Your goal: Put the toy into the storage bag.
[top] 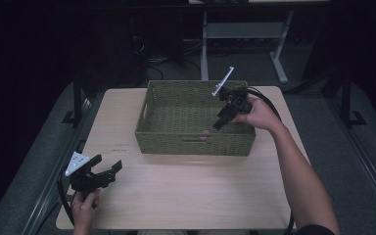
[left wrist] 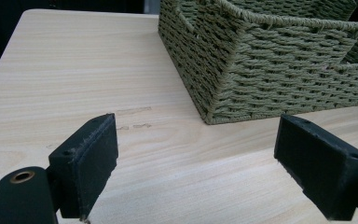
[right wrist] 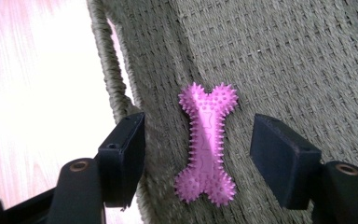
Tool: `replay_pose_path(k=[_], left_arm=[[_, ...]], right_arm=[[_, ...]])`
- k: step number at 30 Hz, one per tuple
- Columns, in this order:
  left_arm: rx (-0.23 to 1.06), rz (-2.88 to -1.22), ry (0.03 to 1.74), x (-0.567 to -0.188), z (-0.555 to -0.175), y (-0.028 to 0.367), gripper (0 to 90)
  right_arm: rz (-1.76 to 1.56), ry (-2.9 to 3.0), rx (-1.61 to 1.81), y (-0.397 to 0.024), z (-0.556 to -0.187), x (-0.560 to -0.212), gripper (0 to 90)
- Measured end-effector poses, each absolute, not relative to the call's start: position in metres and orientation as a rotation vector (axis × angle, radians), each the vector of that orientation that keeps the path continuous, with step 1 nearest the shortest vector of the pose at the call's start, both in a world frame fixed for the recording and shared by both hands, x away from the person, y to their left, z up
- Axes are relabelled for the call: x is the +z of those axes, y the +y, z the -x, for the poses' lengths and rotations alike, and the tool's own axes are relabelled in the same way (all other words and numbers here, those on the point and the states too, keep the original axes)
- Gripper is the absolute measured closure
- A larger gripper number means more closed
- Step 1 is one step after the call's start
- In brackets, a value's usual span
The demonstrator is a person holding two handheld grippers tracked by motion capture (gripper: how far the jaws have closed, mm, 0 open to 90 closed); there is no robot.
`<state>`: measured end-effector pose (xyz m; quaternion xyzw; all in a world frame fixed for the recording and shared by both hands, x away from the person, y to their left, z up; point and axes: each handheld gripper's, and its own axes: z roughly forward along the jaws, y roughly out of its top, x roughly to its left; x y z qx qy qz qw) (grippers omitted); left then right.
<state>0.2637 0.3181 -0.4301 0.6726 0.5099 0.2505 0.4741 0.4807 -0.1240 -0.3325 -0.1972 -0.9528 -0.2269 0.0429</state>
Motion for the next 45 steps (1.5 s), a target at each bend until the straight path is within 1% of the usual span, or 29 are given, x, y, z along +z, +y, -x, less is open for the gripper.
replay_pose_path(k=[14, 45], left_arm=[[0.615, -1.651, 1.242, -0.430, -0.263, 0.316, 13.0], [0.618, -1.650, 1.241, -0.430, -0.262, 0.314, 13.0]], right_arm=[[0.610, -2.920, -0.719, -0.131, -0.467, -0.319, 31.2], [0.622, -2.926, -0.806, -0.155, -0.419, -0.315, 27.6]])
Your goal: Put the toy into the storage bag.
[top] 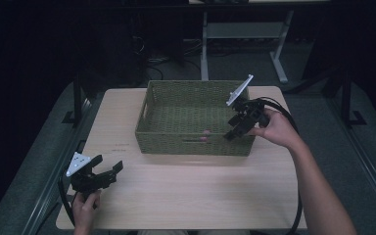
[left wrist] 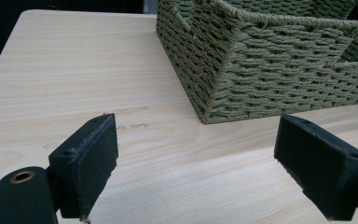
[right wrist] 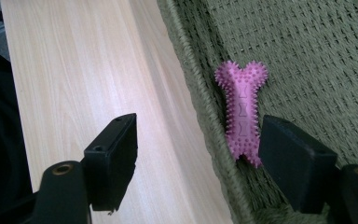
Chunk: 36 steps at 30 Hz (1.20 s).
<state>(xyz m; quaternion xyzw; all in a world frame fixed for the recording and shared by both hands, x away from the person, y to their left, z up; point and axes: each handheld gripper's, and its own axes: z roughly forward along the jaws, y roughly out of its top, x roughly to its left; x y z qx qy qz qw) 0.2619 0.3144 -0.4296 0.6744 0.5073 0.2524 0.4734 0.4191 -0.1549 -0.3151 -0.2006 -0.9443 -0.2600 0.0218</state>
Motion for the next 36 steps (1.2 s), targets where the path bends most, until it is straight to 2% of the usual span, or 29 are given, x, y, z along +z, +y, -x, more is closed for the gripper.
replay_pose_path(k=[11, 36], left_arm=[[0.618, -1.654, 1.239, -0.430, -0.262, 0.313, 13.0], [0.620, -1.662, 1.236, -0.430, -0.262, 0.311, 13.0]], right_arm=[[0.616, -2.926, -0.845, -0.162, -0.402, -0.318, 26.9], [0.671, -2.883, -0.846, -0.187, -0.372, -0.356, 26.9]])
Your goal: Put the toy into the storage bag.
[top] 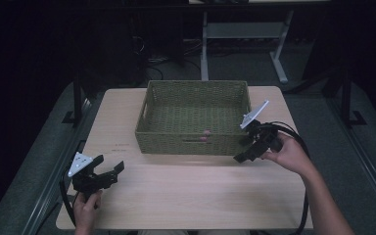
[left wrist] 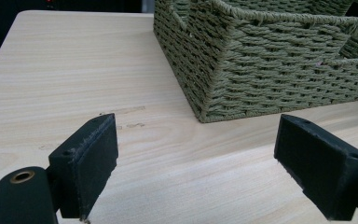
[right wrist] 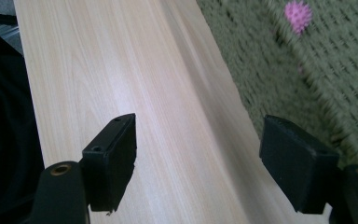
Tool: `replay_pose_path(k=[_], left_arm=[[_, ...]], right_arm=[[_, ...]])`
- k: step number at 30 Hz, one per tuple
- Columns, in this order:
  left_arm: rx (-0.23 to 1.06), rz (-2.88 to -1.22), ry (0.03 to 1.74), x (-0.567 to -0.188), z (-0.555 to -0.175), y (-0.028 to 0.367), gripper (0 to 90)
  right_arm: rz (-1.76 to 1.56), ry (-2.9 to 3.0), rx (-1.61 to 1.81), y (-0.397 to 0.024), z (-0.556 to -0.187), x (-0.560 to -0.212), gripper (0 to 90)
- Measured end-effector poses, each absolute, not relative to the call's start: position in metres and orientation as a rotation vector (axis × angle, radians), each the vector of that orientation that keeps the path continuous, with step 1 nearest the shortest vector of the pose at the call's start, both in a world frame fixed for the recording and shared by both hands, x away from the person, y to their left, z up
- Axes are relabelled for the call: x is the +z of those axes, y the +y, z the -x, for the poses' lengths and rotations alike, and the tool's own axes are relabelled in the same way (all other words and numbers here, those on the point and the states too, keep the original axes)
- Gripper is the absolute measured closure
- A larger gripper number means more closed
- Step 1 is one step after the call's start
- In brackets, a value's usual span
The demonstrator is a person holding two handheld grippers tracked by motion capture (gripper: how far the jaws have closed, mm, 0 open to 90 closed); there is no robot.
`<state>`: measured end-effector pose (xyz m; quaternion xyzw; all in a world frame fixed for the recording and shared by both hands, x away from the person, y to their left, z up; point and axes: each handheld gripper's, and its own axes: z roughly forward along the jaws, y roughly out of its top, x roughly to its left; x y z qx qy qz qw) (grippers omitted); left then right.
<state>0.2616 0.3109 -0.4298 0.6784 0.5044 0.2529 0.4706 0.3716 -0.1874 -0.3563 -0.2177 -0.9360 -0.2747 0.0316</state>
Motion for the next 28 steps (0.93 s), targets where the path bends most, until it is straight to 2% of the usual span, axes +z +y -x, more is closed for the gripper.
replay_pose_path(k=[19, 28], left_arm=[[0.618, -1.667, 1.231, -0.430, -0.262, 0.309, 13.0], [0.623, -1.667, 1.227, -0.429, -0.262, 0.309, 13.0]], right_arm=[[0.710, -2.855, -0.860, -0.200, -0.354, -0.379, 26.3], [0.749, -2.883, -0.885, -0.210, -0.330, -0.393, 25.1]])
